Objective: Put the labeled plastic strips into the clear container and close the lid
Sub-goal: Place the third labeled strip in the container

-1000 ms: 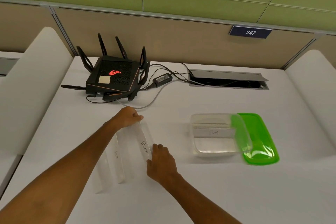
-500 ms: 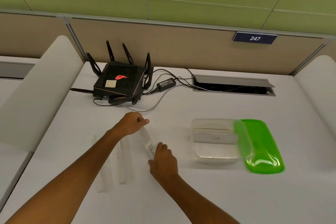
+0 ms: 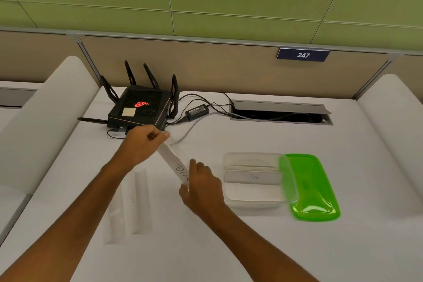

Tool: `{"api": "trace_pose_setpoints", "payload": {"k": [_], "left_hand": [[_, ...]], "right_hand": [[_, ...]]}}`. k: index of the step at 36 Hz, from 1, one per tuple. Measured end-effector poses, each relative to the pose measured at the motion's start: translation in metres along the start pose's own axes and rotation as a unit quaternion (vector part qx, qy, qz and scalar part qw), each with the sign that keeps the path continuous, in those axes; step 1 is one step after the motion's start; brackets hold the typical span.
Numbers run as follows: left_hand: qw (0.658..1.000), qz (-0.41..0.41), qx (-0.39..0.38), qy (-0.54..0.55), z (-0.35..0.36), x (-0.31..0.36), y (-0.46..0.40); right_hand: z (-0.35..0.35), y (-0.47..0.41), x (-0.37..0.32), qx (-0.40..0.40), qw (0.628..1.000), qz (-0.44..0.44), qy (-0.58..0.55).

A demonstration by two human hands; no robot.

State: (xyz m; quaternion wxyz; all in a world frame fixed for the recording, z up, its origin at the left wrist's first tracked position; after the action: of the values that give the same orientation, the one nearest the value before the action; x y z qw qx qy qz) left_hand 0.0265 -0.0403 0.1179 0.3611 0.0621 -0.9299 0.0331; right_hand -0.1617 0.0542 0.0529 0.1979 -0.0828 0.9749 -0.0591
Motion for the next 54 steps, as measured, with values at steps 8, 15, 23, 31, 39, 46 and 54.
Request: {"api": "trace_pose_setpoints", "payload": {"k": [8, 15, 23, 31, 39, 46, 54], "left_hand": [[0.996, 0.046, 0.029, 0.072, 0.014, 0.058, 0.017], [0.993, 0.046, -0.011, 0.11, 0.077, 0.09, 0.041], [0.989, -0.015, -0.088, 0.116, 0.149, 0.104, 0.079], [0.982, -0.101, -0.144, 0.071, 0.183, 0.101, 0.105], [0.97, -0.162, -0.173, 0.049, 0.198, 0.098, 0.113], [0.966, -0.154, -0.193, -0.073, 0.203, 0.11, 0.112], [0.955, -0.201, -0.202, -0.089, 0.206, 0.118, 0.116]], "right_hand": [[-0.068, -0.014, 0.061, 0.025, 0.996, -0.063, 0.058], [-0.099, -0.012, 0.141, -0.039, 0.992, -0.05, 0.111], [-0.098, 0.004, 0.21, -0.11, 0.983, -0.047, 0.138], [-0.081, 0.011, 0.24, -0.153, 0.976, -0.071, 0.138], [-0.065, 0.007, 0.25, -0.186, 0.969, -0.1, 0.128], [-0.057, 0.0, 0.258, -0.203, 0.961, -0.123, 0.139], [-0.05, -0.003, 0.259, -0.2, 0.956, -0.159, 0.146]]}}
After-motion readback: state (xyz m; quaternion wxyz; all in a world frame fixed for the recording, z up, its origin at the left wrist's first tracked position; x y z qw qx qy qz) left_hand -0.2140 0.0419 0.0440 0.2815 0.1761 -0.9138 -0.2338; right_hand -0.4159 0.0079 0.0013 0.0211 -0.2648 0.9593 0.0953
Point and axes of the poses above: each hand's wrist, its own y-axis away from the middle knuckle, its own z-axis out of the palm, x = y × z, the point moved 3 cm from there along -y, towards the middle knuckle, and after that the axes turned 8 degrees about x, right-handed, at the moved point
